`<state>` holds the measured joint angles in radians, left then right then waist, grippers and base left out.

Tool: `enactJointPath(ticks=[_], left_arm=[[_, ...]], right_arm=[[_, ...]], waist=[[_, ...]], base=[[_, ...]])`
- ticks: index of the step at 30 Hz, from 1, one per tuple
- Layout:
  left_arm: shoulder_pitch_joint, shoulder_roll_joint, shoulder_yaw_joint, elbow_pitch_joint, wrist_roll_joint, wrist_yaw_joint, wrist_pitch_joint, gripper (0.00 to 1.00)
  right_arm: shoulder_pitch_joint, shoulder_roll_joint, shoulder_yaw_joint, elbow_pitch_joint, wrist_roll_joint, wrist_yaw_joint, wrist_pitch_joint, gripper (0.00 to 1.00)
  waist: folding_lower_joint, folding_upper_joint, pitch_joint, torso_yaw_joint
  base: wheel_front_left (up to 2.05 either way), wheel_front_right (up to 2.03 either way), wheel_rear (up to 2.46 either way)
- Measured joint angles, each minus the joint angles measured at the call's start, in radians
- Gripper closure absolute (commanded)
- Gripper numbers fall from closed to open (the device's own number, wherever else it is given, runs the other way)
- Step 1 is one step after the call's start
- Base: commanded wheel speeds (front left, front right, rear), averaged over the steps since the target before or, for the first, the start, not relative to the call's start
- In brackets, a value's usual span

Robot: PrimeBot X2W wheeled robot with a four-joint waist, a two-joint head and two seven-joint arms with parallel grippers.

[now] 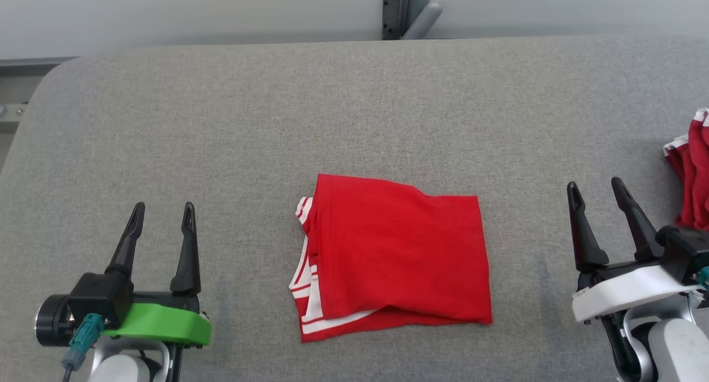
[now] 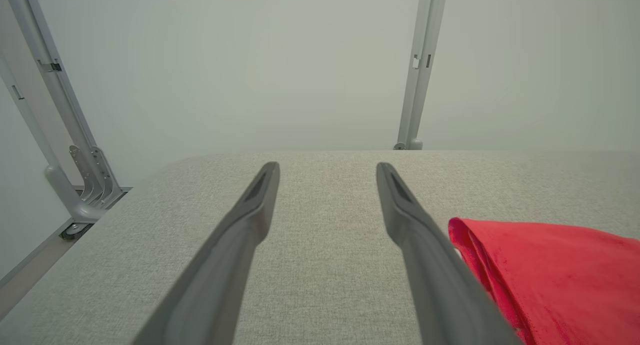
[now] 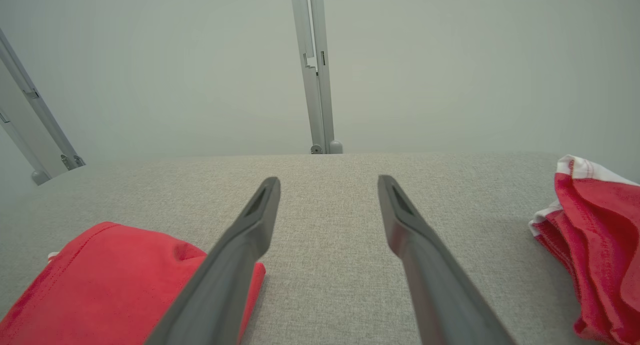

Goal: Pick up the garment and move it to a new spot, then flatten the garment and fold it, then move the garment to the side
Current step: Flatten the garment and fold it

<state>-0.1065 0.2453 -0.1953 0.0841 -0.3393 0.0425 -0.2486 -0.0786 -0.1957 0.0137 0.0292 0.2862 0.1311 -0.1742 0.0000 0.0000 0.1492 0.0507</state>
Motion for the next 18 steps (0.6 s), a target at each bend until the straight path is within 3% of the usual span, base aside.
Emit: enactJointPath(ticks=[18], left_arm=[[0.150,0.055,0.000,-0.094,-0.021,0.017,0.087,0.00]], right_arm=[[0.137,0.019,-0.028,-0.016,-0.016,0.000,0.050,0.00]], waist=[[0.0000,0.0000,-0.158,-0.027]], base=[[0.00,0.00,0.00]])
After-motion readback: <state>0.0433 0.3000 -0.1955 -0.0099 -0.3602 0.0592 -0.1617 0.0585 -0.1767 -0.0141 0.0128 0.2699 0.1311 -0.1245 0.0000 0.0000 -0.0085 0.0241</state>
